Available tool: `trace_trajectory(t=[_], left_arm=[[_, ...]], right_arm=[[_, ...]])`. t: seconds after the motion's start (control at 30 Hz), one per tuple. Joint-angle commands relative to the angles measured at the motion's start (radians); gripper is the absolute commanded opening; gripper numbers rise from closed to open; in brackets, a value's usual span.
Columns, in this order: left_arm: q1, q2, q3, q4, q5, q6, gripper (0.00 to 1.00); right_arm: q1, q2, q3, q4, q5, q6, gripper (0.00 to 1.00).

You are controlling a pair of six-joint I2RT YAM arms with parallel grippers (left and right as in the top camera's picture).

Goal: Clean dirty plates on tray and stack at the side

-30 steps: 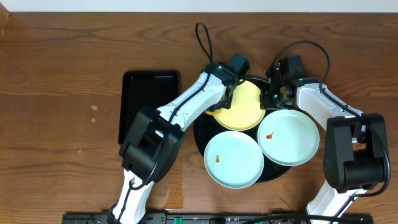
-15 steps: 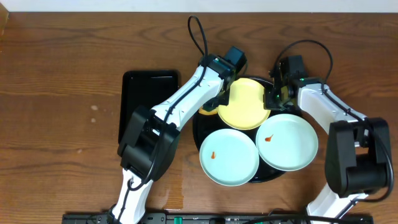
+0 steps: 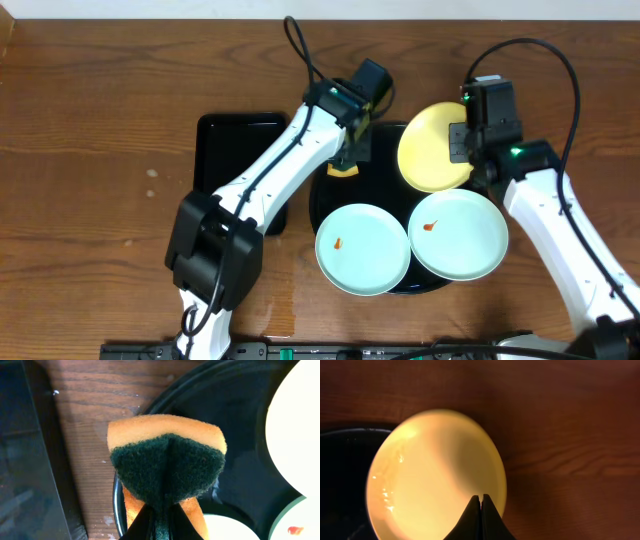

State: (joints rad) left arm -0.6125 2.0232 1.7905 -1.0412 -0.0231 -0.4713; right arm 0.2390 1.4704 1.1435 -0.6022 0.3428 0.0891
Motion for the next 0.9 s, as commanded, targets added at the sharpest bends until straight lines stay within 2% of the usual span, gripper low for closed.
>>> trace_trajectory(t=[0.0, 0.17, 0.27, 0.4, 0.5, 0.57, 0.73, 0.87], left_arm=[[0.055, -0.014, 0.012, -0.001, 0.047, -0.013, 0.07], [0.095, -0.014, 0.007, 0.002, 0.071, 0.0, 0.07], [0.101, -0.014, 0.007, 0.006, 0.113, 0.045, 0.08], [0.088, -0.013, -0.011, 0.057, 0.117, 0.061, 0.08], [0.074, -0.012, -0.055, 0.111, 0.121, 0.07, 0.08], [0.071, -0.012, -0.088, 0.129, 0.137, 0.08, 0.08], [0.112, -0.025, -0.1, 0.071, 0.135, 0.101, 0.07], [0.212, -0.096, -0.1, -0.007, 0.133, 0.101, 0.08]], right_arm=[[0.078, -0.049, 0.005, 0.0, 0.203, -0.056, 0.01], [0.149, -0.058, 0.005, 0.0, 0.262, -0.079, 0.01], [0.148, -0.058, 0.005, -0.016, 0.237, -0.037, 0.01], [0.109, -0.058, 0.005, -0.036, 0.079, 0.034, 0.01], [0.053, -0.059, 0.005, -0.044, -0.082, 0.038, 0.03], [0.021, -0.059, 0.005, -0.069, -0.12, 0.039, 0.03], [-0.013, -0.059, 0.005, -0.13, -0.135, 0.037, 0.03], [-0.025, -0.059, 0.005, -0.148, -0.174, 0.037, 0.06]])
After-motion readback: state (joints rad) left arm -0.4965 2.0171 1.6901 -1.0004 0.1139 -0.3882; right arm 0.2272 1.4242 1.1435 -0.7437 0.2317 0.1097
